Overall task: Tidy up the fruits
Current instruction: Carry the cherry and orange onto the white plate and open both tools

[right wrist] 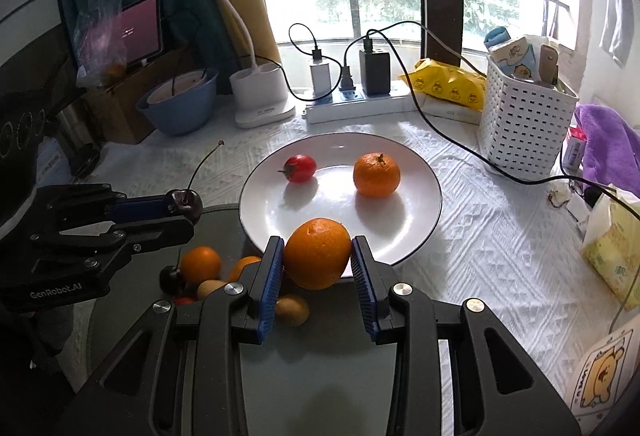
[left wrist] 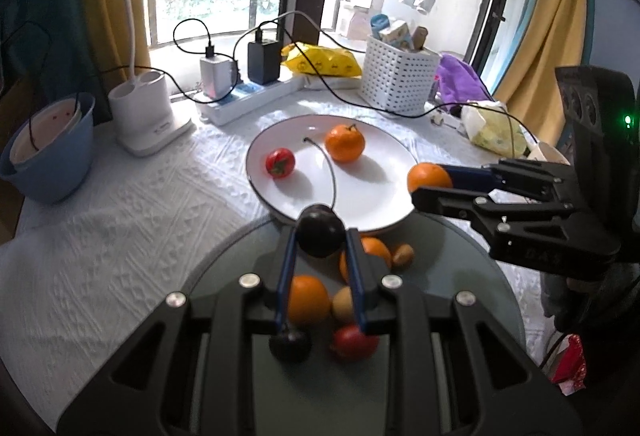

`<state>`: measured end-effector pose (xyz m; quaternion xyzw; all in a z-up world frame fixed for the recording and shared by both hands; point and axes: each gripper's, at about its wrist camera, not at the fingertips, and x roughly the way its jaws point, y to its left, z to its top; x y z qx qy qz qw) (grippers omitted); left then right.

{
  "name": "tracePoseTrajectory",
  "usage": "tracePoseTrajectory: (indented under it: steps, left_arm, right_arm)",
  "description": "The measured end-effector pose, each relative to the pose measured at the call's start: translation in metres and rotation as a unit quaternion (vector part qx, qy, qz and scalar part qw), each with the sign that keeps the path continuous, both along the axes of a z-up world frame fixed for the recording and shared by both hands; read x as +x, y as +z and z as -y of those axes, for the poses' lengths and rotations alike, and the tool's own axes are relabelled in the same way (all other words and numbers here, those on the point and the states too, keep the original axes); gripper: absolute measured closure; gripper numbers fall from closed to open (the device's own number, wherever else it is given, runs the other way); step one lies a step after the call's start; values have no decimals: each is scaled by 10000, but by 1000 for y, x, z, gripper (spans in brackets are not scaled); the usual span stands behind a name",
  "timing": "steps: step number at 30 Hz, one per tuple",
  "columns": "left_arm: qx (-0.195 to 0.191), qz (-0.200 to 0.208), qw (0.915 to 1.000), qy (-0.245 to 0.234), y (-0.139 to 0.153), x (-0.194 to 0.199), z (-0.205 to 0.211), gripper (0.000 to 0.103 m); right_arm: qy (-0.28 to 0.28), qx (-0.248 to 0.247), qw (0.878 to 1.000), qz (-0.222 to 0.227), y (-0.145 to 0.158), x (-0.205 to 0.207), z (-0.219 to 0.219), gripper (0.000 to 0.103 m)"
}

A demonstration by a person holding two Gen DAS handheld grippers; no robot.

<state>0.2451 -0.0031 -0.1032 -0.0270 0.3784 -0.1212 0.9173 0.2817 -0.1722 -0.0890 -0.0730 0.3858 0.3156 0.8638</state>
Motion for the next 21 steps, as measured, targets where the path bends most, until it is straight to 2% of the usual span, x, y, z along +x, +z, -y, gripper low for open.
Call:
tracePoseTrajectory:
  steps: [21]
  left_arm:
    - [253, -79, 9991, -338, -7, 76, 17, 77]
  right_arm:
    - [-161, -44, 9998, -133, -18, 60, 3, 67]
